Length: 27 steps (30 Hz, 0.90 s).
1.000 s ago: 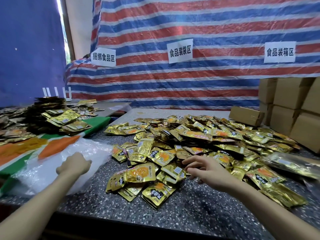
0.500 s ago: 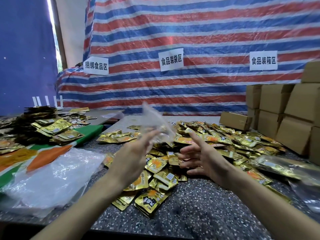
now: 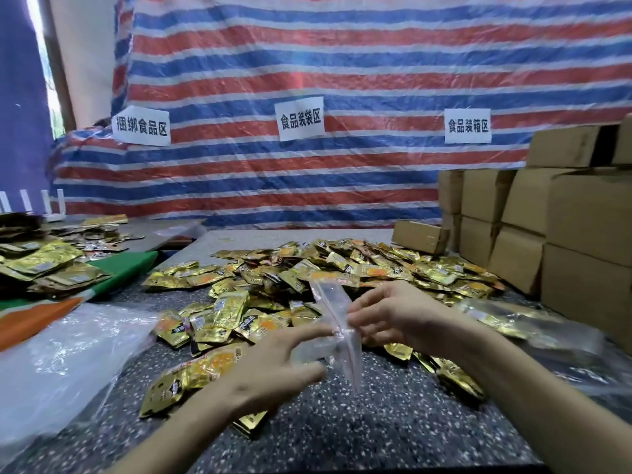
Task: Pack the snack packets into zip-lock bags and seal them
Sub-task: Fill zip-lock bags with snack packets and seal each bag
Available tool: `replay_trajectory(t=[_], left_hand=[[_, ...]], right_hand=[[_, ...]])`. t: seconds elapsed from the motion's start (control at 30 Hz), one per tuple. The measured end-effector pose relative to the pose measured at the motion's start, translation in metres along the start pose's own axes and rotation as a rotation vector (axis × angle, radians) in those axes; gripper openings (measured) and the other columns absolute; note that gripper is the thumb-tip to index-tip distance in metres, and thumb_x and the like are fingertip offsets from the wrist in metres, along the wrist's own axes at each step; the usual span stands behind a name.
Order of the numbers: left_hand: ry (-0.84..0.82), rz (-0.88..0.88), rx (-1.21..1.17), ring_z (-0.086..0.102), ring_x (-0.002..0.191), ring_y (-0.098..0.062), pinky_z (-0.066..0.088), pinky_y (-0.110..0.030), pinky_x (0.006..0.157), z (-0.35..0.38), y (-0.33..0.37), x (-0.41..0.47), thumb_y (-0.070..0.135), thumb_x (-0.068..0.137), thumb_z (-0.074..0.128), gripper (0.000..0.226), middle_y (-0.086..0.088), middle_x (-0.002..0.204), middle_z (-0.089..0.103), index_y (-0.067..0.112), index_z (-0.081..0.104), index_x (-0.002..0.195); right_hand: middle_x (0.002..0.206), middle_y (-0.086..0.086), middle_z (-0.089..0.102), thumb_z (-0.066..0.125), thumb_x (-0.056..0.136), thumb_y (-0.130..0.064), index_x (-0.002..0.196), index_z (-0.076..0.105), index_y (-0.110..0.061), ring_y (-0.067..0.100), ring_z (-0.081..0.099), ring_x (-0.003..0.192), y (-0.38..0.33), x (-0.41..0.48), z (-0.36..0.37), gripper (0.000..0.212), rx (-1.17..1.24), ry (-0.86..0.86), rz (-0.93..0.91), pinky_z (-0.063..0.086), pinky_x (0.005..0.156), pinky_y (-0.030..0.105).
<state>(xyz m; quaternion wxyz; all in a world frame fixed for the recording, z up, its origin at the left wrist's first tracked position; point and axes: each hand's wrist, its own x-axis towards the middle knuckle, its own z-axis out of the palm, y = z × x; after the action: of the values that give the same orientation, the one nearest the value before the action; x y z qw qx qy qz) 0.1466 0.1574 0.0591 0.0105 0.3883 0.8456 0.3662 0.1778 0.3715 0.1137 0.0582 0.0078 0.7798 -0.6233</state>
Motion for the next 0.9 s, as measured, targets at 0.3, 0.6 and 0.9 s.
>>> replay_trajectory(t=[0.3, 0.6, 0.9], left_hand=[[0.220, -0.364, -0.689, 0.069, 0.083, -0.018, 0.050, -0.031, 0.077, -0.004, 0.022, 0.020, 0.023, 0.084, 0.074, 0.016, -0.009, 0.092, 0.077, 0.010, 0.080, 0.090], [0.229, -0.273, -0.603, 0.062, 0.070, -0.007, 0.042, -0.028, 0.067, -0.006, 0.031, 0.027, 0.031, 0.068, 0.085, 0.014, 0.000, 0.074, 0.075, 0.018, 0.080, 0.072], [0.333, -0.389, -0.591, 0.069, 0.060, -0.017, 0.050, -0.023, 0.050, -0.031, 0.011, 0.021, 0.011, 0.078, 0.080, 0.020, -0.012, 0.075, 0.073, 0.010, 0.071, 0.060]], right_hand=[[0.078, 0.010, 0.071, 0.073, 0.086, -0.002, 0.089, 0.071, -0.002, 0.012, 0.064, 0.062, 0.002, -0.004, 0.009, 0.004, -0.026, 0.037, -0.164, 0.053, 0.056, 0.021], [0.082, 0.008, 0.076, 0.067, 0.076, -0.065, 0.082, 0.074, -0.008, 0.005, 0.061, 0.057, -0.015, -0.015, 0.013, 0.058, -0.323, 0.195, -0.228, 0.045, 0.048, 0.018], [0.067, 0.004, 0.072, 0.066, 0.092, -0.007, 0.078, 0.071, -0.006, 0.012, 0.064, 0.053, -0.007, -0.028, -0.022, 0.015, -0.215, 0.189, -0.062, 0.048, 0.045, 0.020]])
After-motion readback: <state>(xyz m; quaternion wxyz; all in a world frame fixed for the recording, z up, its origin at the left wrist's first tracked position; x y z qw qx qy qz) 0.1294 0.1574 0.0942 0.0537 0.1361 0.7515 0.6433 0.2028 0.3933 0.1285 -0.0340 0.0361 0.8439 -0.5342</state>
